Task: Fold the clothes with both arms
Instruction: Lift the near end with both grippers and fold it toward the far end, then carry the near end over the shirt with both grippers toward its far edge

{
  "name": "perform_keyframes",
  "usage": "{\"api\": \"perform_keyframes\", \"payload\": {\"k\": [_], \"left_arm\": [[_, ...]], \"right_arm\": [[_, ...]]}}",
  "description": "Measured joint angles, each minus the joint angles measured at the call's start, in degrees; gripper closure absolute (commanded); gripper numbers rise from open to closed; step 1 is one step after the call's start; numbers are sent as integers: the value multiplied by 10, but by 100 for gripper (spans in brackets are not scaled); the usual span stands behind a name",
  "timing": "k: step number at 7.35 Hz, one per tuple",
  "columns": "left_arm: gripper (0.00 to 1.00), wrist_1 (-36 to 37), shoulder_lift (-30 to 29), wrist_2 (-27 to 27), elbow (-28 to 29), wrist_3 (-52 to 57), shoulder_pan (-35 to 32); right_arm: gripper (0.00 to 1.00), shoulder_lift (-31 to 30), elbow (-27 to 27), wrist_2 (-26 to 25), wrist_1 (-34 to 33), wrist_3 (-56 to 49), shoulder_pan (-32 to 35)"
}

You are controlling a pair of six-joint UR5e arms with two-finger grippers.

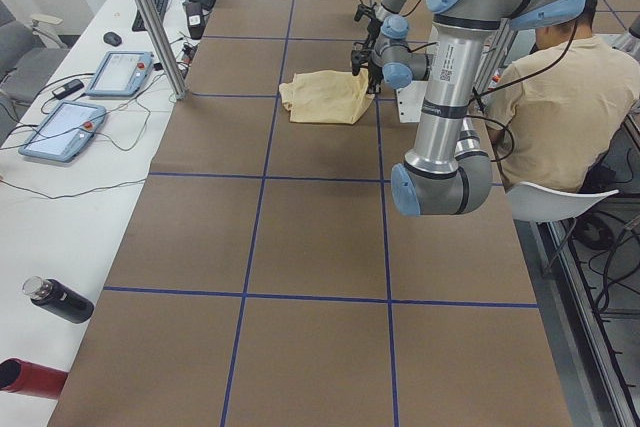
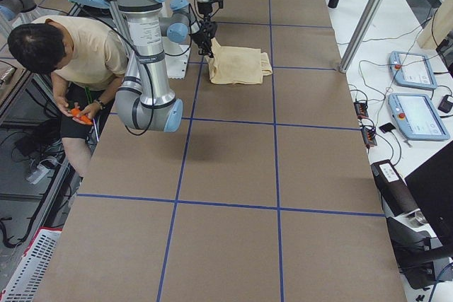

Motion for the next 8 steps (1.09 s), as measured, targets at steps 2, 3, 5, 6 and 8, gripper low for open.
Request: {"api": "perform_keyframes", "payload": {"k": [2,3,5,6,8], "left_arm": [[100,0,-25,1,36,18,-46],[100,0,-33,1,43,33,-67],[100,-1,-43,0,54,64,-105],[100,-1,-56,0,70,76,-121],[100,-9,-81,0,116,99,-146]], "right_arm": [[100,23,-24,1,0,-18,49],[100,38,-36,1,0,-23,65],[100,68,-68,2,0,-35,91],[100,77,-85,4,0,-41,103],[100,94,-145,18,40,-60,129]]}}
